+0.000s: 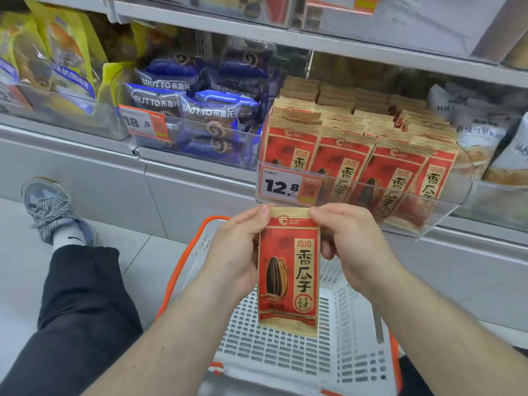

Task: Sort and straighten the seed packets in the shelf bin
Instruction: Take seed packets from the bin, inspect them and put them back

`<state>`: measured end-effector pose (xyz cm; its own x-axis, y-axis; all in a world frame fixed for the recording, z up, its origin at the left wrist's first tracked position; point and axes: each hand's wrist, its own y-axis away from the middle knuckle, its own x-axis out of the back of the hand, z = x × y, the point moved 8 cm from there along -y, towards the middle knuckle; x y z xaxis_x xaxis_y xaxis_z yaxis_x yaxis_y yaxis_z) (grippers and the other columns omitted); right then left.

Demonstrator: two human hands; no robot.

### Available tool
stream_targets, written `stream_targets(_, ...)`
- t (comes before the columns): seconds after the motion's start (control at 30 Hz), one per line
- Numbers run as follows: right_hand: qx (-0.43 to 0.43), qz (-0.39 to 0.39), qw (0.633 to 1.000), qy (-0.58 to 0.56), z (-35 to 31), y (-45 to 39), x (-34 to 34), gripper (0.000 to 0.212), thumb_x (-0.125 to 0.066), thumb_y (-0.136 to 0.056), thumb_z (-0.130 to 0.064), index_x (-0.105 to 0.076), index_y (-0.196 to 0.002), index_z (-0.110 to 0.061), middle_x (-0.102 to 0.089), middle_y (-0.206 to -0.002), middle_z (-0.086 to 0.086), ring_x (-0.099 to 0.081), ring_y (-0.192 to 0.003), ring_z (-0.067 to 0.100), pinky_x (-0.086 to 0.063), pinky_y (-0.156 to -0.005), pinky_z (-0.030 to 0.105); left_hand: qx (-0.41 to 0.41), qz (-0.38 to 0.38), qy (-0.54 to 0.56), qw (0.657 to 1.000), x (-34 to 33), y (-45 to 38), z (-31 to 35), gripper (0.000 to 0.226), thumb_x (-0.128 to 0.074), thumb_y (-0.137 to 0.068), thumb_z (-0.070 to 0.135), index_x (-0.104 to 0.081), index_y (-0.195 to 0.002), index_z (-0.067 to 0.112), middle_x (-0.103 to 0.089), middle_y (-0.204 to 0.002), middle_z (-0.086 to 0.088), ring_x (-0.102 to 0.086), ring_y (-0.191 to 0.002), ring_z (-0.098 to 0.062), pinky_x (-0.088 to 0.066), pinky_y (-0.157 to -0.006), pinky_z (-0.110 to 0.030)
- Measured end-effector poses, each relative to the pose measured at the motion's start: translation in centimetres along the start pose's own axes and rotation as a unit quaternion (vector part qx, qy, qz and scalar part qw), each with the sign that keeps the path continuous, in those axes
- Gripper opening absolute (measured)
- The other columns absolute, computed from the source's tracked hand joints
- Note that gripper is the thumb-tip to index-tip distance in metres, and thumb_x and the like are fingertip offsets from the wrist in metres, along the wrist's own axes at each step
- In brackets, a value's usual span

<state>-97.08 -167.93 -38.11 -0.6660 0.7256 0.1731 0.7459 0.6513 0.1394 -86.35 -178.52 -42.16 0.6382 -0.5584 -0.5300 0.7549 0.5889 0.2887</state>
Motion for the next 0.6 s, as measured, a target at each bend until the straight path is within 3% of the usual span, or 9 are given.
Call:
stream_targets(0.13, -0.027, 0.009, 0.999, -0.036, 0.4, 0.1, 0.2, 0.027, -0.056, -0.097, -0.011, -0.061, -0.073, 0.001, -0.053, -0.058, 0.010, -0.037, -0.042, 0.016, -0.029, -0.042, 0.023, 0.008, 0.011, 0.001, 1.000, 0.1, -0.2, -0.6, 0.026, -0.052, -0.099, 0.022, -0.070, -0.102, 0.003, -0.074, -0.093, -0.019, -0.071, -0.075, -0.026, -0.061, -0.066, -0.035)
stream_targets(0.27, -0.039, 0.019, 0.998, -0.042, 0.7, 0.0, 0.4, 0.026, -0.056, -0.096, -0.012, -0.061, -0.074, -0.001, -0.052, -0.056, 0.008, -0.036, -0.042, 0.016, -0.027, -0.043, 0.024, 0.018, 0.021, -0.003, 1.000, 0.1, -0.3, -0.9, 0.033, -0.054, -0.099, 0.023, -0.066, -0.117, -0.002, -0.072, -0.108, -0.025, -0.070, -0.082, -0.029, -0.060, -0.066, -0.036)
stream_targets(0.43, -0.016, 0.011, 1.000, 0.020, 0.6, 0.0, 0.5, 0.031, -0.059, -0.098, -0.021, -0.066, -0.081, 0.003, -0.059, -0.062, 0.004, -0.043, -0.048, 0.012, -0.035, -0.047, 0.023, 0.018, 0.010, 0.006, 1.000, -0.1, -0.3, -0.7, 0.028, -0.052, -0.101, 0.020, -0.070, -0.110, 0.000, -0.075, -0.099, -0.022, -0.074, -0.077, -0.027, -0.060, -0.061, -0.035)
stream_targets(0.6, -0.005, -0.057, 0.991, 0.121, 0.2, 0.2, -0.1, 0.028, -0.063, -0.095, -0.023, -0.071, -0.081, 0.000, -0.067, -0.065, 0.002, -0.052, -0.050, 0.010, -0.039, -0.045, 0.015, 0.019, 0.028, 0.021, 0.999, 0.6, -0.3, 0.1, 0.028, -0.055, -0.100, 0.024, -0.071, -0.114, 0.005, -0.076, -0.101, -0.018, -0.075, -0.079, -0.026, -0.061, -0.061, -0.037)
